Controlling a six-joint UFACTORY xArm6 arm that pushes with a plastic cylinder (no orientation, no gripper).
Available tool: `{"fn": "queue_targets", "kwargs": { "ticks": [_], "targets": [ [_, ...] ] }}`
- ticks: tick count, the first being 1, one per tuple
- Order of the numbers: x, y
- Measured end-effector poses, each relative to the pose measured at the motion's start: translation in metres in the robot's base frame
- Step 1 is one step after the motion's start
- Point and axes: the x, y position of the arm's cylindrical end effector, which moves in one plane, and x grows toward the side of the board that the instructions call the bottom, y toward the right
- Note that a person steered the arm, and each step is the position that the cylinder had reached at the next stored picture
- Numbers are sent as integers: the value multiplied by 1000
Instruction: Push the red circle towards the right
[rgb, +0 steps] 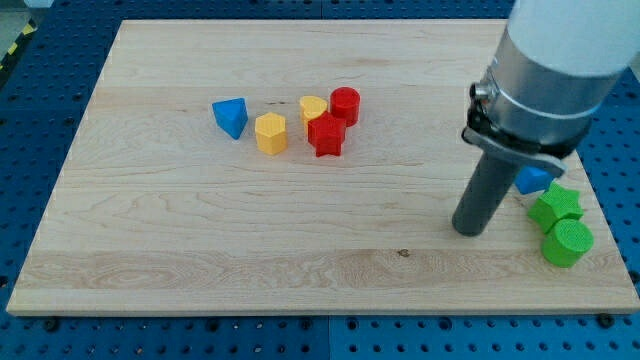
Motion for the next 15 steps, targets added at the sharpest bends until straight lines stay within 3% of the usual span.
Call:
{"fn": "queue_targets", "kwargs": {
  "ticks": [2, 3, 9, 11, 15],
  "targets": [
    [-63, -4],
    [-83, -38],
    [-132, -159],
    [-169, -159],
    [-169, -122]
  ]
}}
